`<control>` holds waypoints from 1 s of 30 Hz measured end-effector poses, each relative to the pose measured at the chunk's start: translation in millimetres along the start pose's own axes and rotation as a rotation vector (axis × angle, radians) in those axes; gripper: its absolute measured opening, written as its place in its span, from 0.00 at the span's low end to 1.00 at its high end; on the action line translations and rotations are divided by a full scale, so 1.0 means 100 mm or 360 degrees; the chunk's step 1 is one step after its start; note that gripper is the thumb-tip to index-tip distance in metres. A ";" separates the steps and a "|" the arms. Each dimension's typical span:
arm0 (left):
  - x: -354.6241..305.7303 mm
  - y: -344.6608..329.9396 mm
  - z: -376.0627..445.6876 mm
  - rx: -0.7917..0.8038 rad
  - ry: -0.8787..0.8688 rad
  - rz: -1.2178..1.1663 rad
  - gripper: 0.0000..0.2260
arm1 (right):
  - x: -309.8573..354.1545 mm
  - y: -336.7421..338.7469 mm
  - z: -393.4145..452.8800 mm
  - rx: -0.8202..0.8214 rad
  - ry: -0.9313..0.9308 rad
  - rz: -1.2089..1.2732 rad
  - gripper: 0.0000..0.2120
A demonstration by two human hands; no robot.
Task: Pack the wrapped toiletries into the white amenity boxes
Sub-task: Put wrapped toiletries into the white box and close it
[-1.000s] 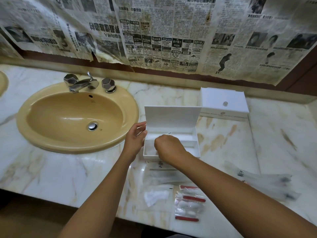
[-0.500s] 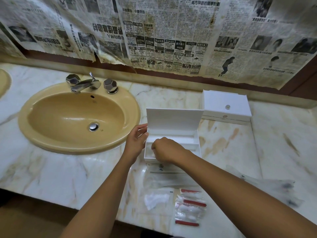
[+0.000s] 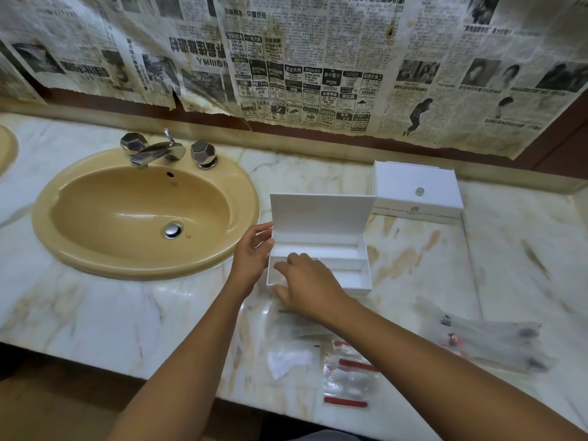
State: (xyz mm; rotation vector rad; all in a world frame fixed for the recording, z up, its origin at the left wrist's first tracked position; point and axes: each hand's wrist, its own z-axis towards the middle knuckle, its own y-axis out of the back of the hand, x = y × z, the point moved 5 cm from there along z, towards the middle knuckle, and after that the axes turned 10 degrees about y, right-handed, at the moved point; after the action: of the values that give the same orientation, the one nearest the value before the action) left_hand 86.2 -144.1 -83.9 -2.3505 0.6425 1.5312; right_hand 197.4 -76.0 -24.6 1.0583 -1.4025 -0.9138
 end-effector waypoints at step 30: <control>0.00 0.00 -0.02 0.0035 0.0005 -0.0071 0.12 | 0.19 0.32 -0.33 -0.0386 0.0129 0.0070 0.08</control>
State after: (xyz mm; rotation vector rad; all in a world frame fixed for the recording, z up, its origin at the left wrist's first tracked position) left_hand 87.2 -145.2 -83.4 -2.3353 0.6002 1.4940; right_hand 227.1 -83.2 14.6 0.8684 -1.2092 -0.9711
